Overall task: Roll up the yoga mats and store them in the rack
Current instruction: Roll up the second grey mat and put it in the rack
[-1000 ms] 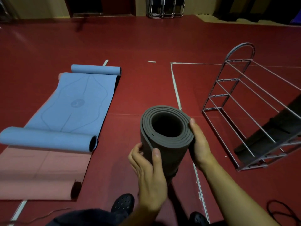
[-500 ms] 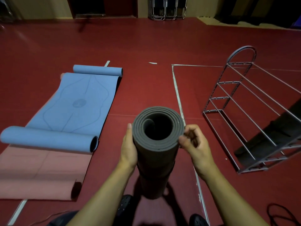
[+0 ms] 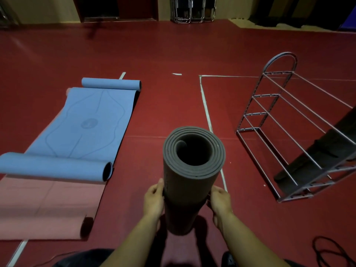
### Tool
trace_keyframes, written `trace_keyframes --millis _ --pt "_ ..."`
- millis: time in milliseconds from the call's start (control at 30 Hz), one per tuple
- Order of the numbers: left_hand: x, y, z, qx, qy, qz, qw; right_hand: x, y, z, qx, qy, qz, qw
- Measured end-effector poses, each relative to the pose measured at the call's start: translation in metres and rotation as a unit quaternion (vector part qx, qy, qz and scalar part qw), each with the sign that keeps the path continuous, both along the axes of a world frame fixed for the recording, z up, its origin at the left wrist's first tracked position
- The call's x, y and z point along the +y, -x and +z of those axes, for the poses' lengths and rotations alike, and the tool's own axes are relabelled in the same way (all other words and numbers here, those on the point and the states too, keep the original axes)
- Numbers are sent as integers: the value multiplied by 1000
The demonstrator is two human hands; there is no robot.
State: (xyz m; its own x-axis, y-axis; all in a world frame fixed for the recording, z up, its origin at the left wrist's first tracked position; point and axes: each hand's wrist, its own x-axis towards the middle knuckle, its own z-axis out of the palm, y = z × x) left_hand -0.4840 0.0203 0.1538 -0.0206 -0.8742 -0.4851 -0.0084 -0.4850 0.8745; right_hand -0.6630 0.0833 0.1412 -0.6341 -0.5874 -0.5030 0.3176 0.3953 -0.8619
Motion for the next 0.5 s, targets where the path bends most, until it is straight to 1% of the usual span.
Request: trace_keyframes --millis 67,167,267,300,333,400,500 --pt "0 -1 -1 -15 13 17 1000 1 -2 -3 2 3 -7 1000" --pt "1 -3 -7 -80 77 14 994 2 -3 -9 4 7 -2 1000" --pt "-2 -2 -15 -132 131 -20 982 -1 1 -15 72 -11 8 997" --pt "-5 0 -16 -152 138 -35 978 -2 3 -19 81 -24 6 996" --pt "-7 1 -14 -173 139 -49 974 -2 6 -23 84 -38 2 996" --pt "-13 3 -15 -213 110 -68 969 -2 13 -38 80 -58 7 995" --pt "-21 3 -24 -229 54 -85 968 -2 19 -63 77 -67 42 994"
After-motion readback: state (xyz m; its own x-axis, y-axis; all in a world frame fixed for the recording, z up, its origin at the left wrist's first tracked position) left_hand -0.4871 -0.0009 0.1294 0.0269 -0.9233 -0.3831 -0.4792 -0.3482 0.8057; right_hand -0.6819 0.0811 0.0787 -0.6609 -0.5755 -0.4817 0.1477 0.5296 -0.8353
